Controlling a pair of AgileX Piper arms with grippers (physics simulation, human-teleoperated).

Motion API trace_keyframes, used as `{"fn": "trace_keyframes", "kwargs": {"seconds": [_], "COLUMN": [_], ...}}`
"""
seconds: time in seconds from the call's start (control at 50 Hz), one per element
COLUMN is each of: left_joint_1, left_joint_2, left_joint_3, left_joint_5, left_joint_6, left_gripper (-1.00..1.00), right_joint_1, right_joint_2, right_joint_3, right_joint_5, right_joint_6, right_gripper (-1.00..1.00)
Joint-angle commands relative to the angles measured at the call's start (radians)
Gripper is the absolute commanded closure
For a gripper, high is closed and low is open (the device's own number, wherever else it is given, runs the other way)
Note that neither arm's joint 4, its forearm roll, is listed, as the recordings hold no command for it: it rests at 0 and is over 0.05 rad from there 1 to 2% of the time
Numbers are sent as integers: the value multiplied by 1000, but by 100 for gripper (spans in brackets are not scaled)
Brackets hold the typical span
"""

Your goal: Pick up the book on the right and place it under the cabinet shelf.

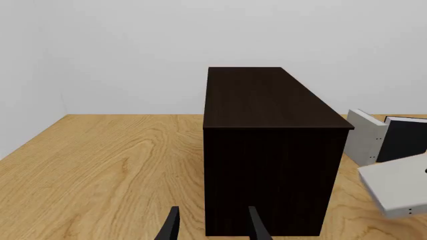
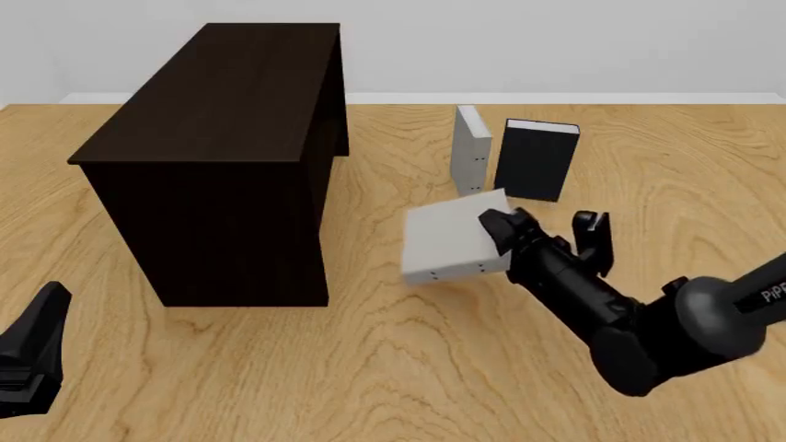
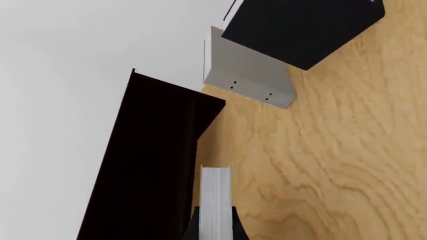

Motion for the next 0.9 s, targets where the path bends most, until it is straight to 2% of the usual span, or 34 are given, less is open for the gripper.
{"fn": "trace_keyframes", "kwargs": {"seconds": [0.02, 0.26, 0.9], "left_joint_1": [0, 0, 0], "left_joint_2": [0, 0, 0], "left_joint_3": [0, 0, 0], "left_joint_5": [0, 0, 0], "left_joint_6": [0, 0, 0], "left_gripper": [-100, -100, -100], "right_joint_1": [25, 51, 89], "right_joint_2": [50, 111, 211], "right_joint_3": [-57, -116, -299], "right_joint_5": [-29, -32, 50], "right_joint_6": [41, 61, 73], "right_gripper": [100, 100, 100]}}
